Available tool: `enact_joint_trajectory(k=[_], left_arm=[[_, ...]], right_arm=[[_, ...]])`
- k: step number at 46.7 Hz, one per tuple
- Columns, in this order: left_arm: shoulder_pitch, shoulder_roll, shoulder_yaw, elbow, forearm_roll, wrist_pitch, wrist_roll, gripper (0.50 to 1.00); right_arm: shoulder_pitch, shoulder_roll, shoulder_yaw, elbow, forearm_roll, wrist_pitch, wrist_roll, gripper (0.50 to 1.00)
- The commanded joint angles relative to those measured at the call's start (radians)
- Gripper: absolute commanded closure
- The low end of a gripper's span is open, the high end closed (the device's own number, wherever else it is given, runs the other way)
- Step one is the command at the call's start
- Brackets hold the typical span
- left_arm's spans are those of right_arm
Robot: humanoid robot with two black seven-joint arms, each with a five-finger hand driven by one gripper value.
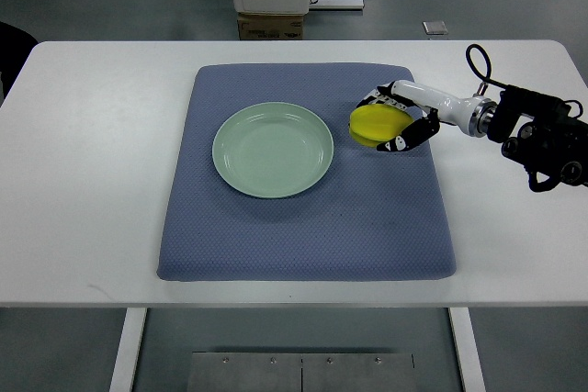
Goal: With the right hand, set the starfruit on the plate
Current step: 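Close the right hand fingers around the yellow starfruit, then carry the starfruit with the right hand over the green plate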
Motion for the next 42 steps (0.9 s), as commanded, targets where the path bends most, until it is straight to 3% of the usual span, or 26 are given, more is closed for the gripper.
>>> enact_joint_trajectory(k=[1, 42], left_arm=[[0.0, 0.0, -0.001, 0.0, 0.0, 0.0, 0.0, 0.5], [0.0, 0.0, -0.001, 0.0, 0.0, 0.0, 0.0, 0.5]], right_arm=[[0.017, 0.003, 0.0, 0.004, 0.005, 0.001, 0.0, 1.0], [0.116, 0.235, 0.058, 0.087, 0.041, 0.053, 0.011, 1.0]])
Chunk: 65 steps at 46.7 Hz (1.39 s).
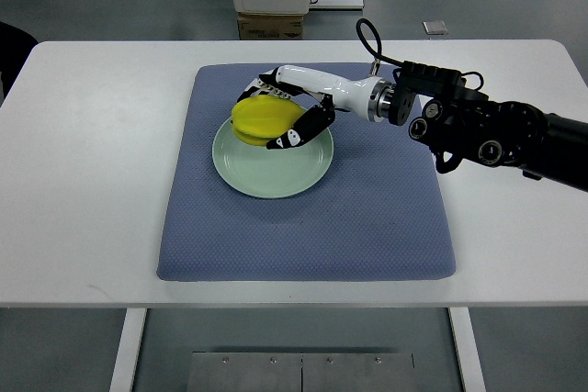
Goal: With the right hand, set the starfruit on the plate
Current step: 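Carry the starfruit with the right hand over the green plate, then lower the starfruit onto the plate and open the right hand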
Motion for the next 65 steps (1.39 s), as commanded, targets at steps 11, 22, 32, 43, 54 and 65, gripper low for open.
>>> enact_joint_trajectory(k=[11, 22, 32, 43, 54, 65], left_arm=[[0.0, 0.0, 0.0, 0.0, 0.0, 0.0, 0.0, 0.5], [0.0, 0.0, -0.001, 0.0, 0.0, 0.0, 0.0, 0.5], [0.0, 0.0, -0.001, 0.0, 0.0, 0.0, 0.0, 0.5], [-0.001, 0.0, 0.0, 0.0, 0.0, 0.0, 0.0, 0.5], [0.0, 0.0, -0.001, 0.0, 0.0, 0.0, 0.0, 0.5], [0.0, 0.0, 0.0, 0.0, 0.0, 0.0, 0.0, 0.5]], right_arm=[[-0.003, 0.059, 0.0, 0.019, 0.0, 0.012, -0.009, 1.0], [-0.027, 0.075, 0.0, 0.013, 0.0, 0.002, -0.052, 1.0], [-0.037, 0.07, 0.0, -0.002, 0.0, -0.024, -0.109, 1.0], [-0.05, 0.062, 0.004, -0.004, 0.008, -0.057, -0.176, 1.0], [-0.066, 0.064, 0.002, -0.004, 0.01, -0.071, -0.253, 1.0], [-0.078, 0.065, 0.002, -0.004, 0.01, -0.09, -0.307, 1.0]])
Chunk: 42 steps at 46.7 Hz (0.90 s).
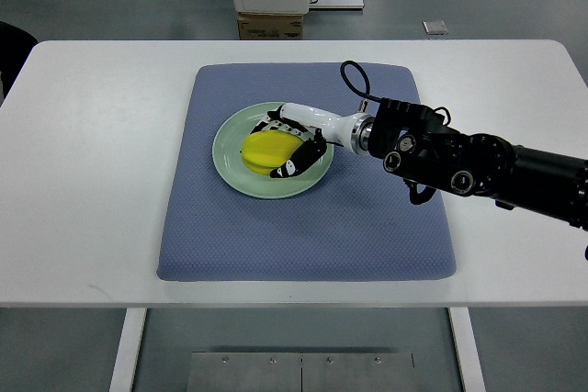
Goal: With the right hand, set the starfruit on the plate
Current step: 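Lower the starfruit onto the plate and open the right hand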
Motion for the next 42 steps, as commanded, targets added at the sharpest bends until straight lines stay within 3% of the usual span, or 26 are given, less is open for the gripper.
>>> enact_joint_trajectory(k=[1, 3, 6, 11, 24, 42], left_arm=[[0.0, 0.0, 0.001, 0.0, 0.0, 0.0, 0.0, 0.5], [0.0, 0.0, 0.001, 0.0, 0.0, 0.0, 0.0, 0.5], [0.0, 0.0, 0.001, -0.001, 0.0, 0.0, 0.0, 0.5], [0.0, 0.0, 0.001, 0.0, 0.0, 0.0, 0.0, 0.5], [0.0, 0.0, 0.001, 0.0, 0.0, 0.0, 0.0, 0.5], [0.0, 0.0, -0.001, 0.0, 0.0, 0.0, 0.0, 0.5]], right_arm=[[-0.001, 0.0, 0.0, 0.0, 0.001, -0.003, -0.017, 1.0], [-0.001, 0.0, 0.001, 0.0, 0.006, -0.003, -0.024, 1.0], [-0.001, -0.001, 0.002, -0.002, 0.012, -0.003, -0.03, 0.873], [0.001, -0.001, 0.002, -0.002, 0.034, -0.003, -0.032, 0.804], [0.008, -0.001, 0.002, 0.0, 0.049, -0.001, -0.038, 0.519], [0.013, -0.009, 0.002, 0.002, 0.051, 0.006, -0.038, 0.5]])
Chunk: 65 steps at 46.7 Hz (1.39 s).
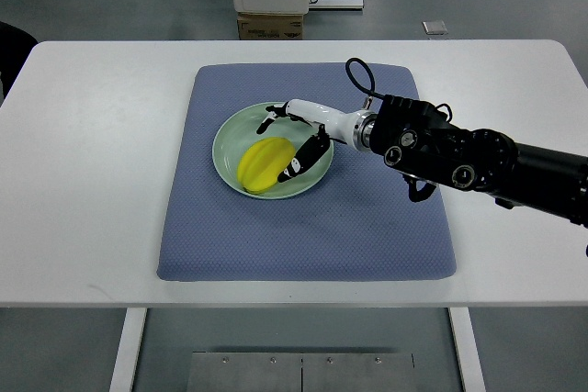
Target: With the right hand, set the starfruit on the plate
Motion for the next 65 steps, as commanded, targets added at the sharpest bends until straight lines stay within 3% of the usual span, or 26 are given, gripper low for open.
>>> enact_joint_trajectory(k=[1, 27, 37, 65], left_arm=[[0.0, 0.0, -0.001, 0.0, 0.0, 0.0, 0.0, 0.5], [0.0, 0.0, 0.0, 0.0, 0.0, 0.0, 0.0, 0.5], [0.0, 0.0, -0.001, 0.0, 0.0, 0.0, 0.0, 0.5], [0.0, 0.0, 0.0, 0.0, 0.0, 0.0, 0.0, 0.5]], right_arm=[[0.003, -0.007, 0.0, 0.002, 0.0, 0.004, 0.0, 0.5], [0.023, -0.178, 0.043, 0.014, 0.0, 0.048, 0.008, 0.5], [-0.057, -0.238, 0.217, -0.003, 0.0, 0.03, -0.003, 0.5], [-0.185, -0.254, 0.488, -0.126, 0.245, -0.125, -0.04, 0.5]])
